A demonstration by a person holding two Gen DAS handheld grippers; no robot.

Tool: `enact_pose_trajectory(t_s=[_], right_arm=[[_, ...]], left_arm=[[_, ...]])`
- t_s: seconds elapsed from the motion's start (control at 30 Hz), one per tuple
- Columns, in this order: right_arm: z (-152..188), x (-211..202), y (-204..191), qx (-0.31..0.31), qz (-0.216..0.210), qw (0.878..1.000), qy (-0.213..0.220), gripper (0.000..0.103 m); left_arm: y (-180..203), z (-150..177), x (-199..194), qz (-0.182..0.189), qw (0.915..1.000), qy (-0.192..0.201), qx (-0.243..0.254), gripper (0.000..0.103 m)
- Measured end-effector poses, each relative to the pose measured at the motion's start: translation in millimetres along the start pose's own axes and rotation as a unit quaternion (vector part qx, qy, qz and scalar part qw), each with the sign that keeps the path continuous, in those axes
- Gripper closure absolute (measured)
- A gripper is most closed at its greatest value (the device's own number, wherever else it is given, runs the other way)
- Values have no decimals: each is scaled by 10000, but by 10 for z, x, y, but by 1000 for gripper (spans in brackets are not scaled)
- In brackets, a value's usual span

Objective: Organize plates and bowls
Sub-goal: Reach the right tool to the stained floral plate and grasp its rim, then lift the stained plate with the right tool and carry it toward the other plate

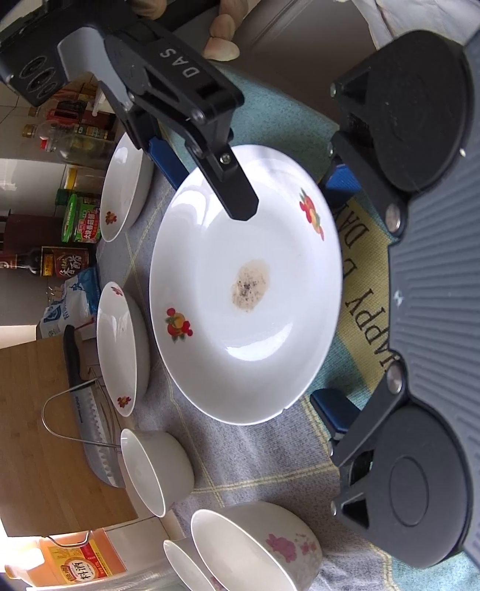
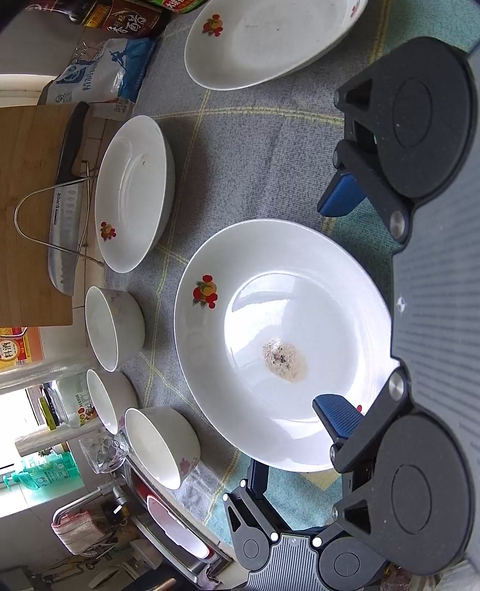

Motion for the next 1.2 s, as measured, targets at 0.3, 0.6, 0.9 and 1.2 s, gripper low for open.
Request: enact_pose_trajectory(t_s=[0.3, 0.6, 0.9, 1.2], right_arm=[[-71, 155, 61, 36, -244, 9995, -190, 0], [-279, 295, 76, -278, -494, 9975, -410, 0], [-444, 347, 114, -353, -1139, 9899, -763, 0], [-549, 386, 131, -89, -1625, 9809, -1070, 0]], left_arm=[[-4, 11, -19, 61, 9998, 182, 68, 0], [0, -22, -6, 262, 9990, 162, 311, 0], [1, -26, 7, 442, 9974, 195, 538, 0], [-14, -29, 12, 517, 9954, 170, 785, 0]])
Point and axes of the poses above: each gripper's, at about its wrist camera, not at the fingertips, and x roughly the way its jaws point, y to its right, z to its underside, the point moved 9 cm from there along x, roughly the way its jaws point, and after that the axes turned 3 degrees about -y, right-handed, at the moved point
